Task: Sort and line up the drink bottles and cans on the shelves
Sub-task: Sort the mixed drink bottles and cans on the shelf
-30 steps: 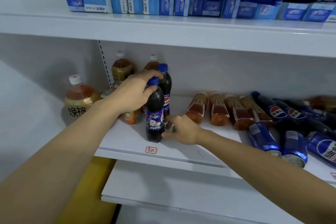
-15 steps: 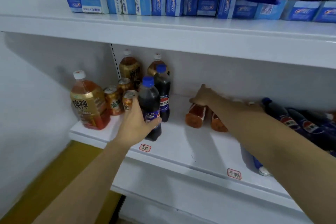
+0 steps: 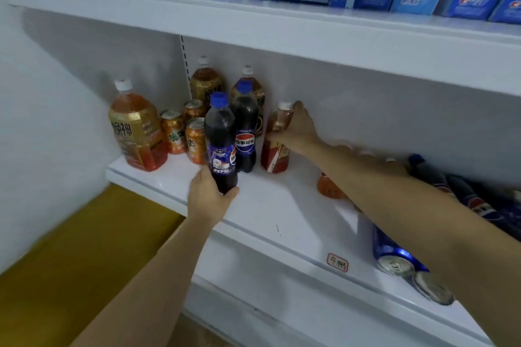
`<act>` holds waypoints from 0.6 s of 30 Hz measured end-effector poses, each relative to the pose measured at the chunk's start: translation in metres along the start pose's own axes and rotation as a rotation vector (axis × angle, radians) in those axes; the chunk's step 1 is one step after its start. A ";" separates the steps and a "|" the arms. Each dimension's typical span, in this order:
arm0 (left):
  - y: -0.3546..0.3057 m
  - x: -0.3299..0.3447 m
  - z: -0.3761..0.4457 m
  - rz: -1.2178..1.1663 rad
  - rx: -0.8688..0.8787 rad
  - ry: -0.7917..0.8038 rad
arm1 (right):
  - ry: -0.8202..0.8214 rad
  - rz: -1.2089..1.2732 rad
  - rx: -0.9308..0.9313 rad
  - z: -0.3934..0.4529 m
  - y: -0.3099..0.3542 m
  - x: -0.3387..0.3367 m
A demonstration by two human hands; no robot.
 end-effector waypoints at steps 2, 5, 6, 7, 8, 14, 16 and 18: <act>-0.008 0.002 -0.004 0.013 -0.039 -0.054 | 0.034 -0.001 -0.065 -0.011 0.005 0.005; -0.017 0.004 -0.007 0.056 -0.067 -0.100 | 0.043 0.003 -0.076 -0.018 0.003 0.006; -0.017 0.005 -0.008 0.060 -0.067 -0.098 | 0.065 -0.014 -0.062 -0.019 0.001 0.005; -0.017 0.006 -0.008 0.061 -0.064 -0.097 | 0.102 -0.035 -0.045 -0.021 -0.001 0.002; -0.016 0.005 -0.008 0.058 -0.062 -0.103 | 0.153 -0.049 -0.030 -0.023 -0.006 -0.001; -0.023 0.008 -0.051 0.086 0.138 -0.229 | 0.109 -0.532 0.141 -0.020 -0.066 -0.072; -0.035 0.026 -0.058 0.138 0.340 -0.077 | 0.128 -0.712 0.214 -0.026 -0.082 -0.081; -0.052 0.050 -0.056 0.222 0.499 0.129 | 0.193 -0.711 0.251 -0.028 -0.087 -0.076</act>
Point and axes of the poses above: each hand's wrist, its own z-axis towards the middle knuckle, its own x-axis out of the palm, y = z × x, the point moved 5 cm from there along z, towards the middle knuckle, and after that the axes turned 5 degrees about -z, right-handed, at the moved point
